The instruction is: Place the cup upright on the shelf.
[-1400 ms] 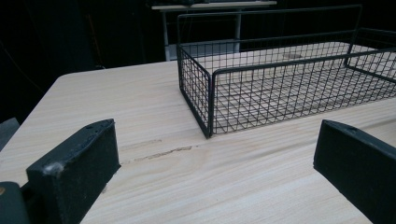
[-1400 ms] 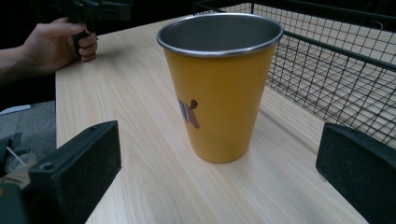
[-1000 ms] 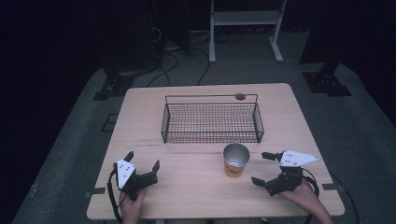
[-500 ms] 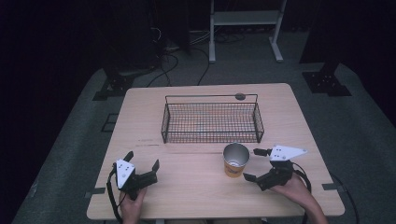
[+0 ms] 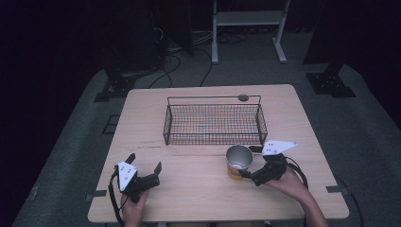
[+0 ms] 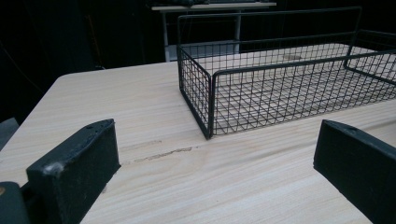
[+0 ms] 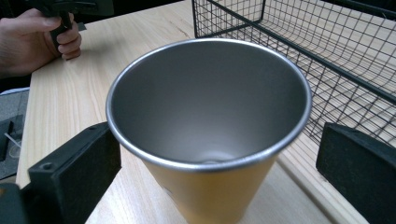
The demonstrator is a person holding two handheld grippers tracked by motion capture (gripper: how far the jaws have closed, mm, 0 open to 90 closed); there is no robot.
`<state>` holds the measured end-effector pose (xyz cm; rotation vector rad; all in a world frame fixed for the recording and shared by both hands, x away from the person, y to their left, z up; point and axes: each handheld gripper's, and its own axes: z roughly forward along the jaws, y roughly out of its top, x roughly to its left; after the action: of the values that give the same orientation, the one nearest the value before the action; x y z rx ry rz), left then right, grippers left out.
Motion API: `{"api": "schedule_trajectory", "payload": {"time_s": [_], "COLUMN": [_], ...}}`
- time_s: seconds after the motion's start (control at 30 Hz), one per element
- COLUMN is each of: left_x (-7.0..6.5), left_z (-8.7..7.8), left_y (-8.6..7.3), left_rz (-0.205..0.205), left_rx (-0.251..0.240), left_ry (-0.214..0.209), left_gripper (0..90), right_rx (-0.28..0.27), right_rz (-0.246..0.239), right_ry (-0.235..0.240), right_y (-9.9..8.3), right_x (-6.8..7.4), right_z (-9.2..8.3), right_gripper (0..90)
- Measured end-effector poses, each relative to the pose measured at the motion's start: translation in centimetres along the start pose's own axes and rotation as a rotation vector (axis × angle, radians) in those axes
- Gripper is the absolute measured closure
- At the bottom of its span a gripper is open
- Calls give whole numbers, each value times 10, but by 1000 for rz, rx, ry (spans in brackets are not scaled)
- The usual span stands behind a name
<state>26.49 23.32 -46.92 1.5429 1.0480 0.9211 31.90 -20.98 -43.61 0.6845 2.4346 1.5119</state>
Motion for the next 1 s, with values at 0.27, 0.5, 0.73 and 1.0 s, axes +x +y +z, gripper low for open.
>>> {"api": "schedule_trajectory", "payload": {"time_s": [0.27, 0.5, 0.73, 1.0], "left_x": [0, 0, 0, 0], "left_z": [0, 0, 0, 0], "left_y": [0, 0, 0, 0], "left_rz": [0, -2, -2, -4], "left_rx": [0, 0, -1, 0], "left_ry": [0, -1, -3, -2], "left_gripper": [0, 0, 0, 0], "right_rx": [11, 19, 29, 23], "right_rz": [-10, -9, -6, -1], "right_ry": [11, 29, 40, 32], "right_y": [5, 7, 7, 7], "right_x": [0, 0, 1, 0], "right_z": [8, 19, 28, 30], "right_gripper": [0, 0, 0, 0]}}
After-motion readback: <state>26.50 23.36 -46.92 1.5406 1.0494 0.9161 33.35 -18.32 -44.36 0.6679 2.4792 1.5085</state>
